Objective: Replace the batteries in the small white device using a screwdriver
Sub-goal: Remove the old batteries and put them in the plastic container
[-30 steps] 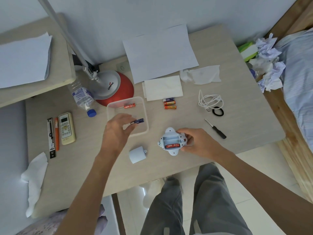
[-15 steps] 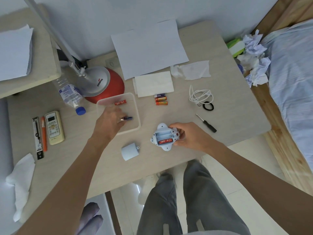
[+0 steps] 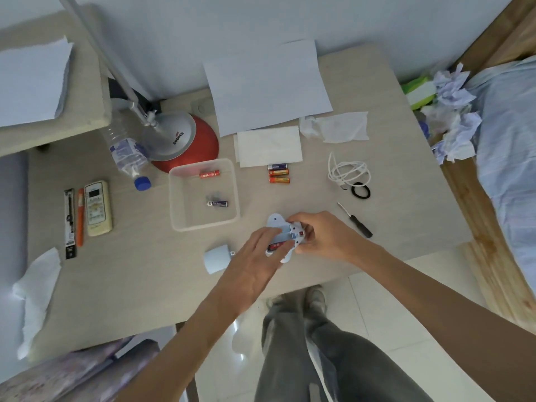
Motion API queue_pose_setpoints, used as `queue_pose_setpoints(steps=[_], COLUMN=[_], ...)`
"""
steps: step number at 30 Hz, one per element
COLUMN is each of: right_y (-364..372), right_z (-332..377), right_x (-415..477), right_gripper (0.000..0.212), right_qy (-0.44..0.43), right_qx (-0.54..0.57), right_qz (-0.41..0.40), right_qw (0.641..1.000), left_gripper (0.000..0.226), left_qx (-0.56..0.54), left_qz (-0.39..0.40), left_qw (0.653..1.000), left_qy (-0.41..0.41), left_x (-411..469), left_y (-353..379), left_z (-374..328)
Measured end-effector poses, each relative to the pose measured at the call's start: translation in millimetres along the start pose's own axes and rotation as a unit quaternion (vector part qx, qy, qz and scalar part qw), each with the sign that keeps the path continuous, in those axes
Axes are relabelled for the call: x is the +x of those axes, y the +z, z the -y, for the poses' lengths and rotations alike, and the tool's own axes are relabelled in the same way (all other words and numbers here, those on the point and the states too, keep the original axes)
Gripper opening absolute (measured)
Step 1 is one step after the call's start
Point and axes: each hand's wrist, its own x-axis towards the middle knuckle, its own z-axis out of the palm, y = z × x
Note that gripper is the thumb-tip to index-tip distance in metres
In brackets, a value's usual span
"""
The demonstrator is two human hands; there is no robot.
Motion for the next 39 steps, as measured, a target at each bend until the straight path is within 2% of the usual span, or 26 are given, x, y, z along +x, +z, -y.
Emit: queue_pose_setpoints(steps=[4,8,14,18,22,28,35,39], right_y=[-3.9,-8.7,-11.6,-13.2,-14.5,-17.5,-20.8,-20.9], right_z=[-0.9,0.2,-2.7,-6.3,-8.8,-7.6,-7.5,-8.3], right_x=[2.3,4.6,7.0,10.0,12.0,15.6,20.5,19.6], right_gripper=[0.050,0.049,0.050,0.053,0.053,0.031,0.027,0.027], right_qy=[-0.011,-0.026,-0.034,-0.036,-0.040,-0.057,-0.060,-0.054], right_qx=[0.000,-0.002,0.009,0.007,0.004,0.008,0.005,0.012], right_qz=[0.012,0.024,0.033,0.045,0.058,0.092,0.111,0.114], right_qw=[1.000,0.999,0.999,0.998,0.998,0.994,0.992,0.992], left_gripper=[0.071,0.068,0.047,0.054,0.044,0.036,0.032,0.040], left_qx=[0.030,-0.001,-0.040,-0.019,0.017,0.019,0.003,-0.055], left_qz=[0.006,0.000,-0.018,-0.002,0.011,0.048,0.049,0.030], left_qw=[0.999,1.000,0.999,1.000,0.998,0.997,0.996,0.996], left_qy=[-0.012,-0.014,-0.009,0.014,0.064,0.060,0.077,0.057], left_x=[7.6,8.4,9.6,13.8,21.3,26.7,32.9,29.4], left_y=[8.5,5.8,13.8,14.4,5.1,1.3,-4.9,1.3], left_z=[1.1,2.9,13.5,20.5,29.0,27.6,30.5,32.0])
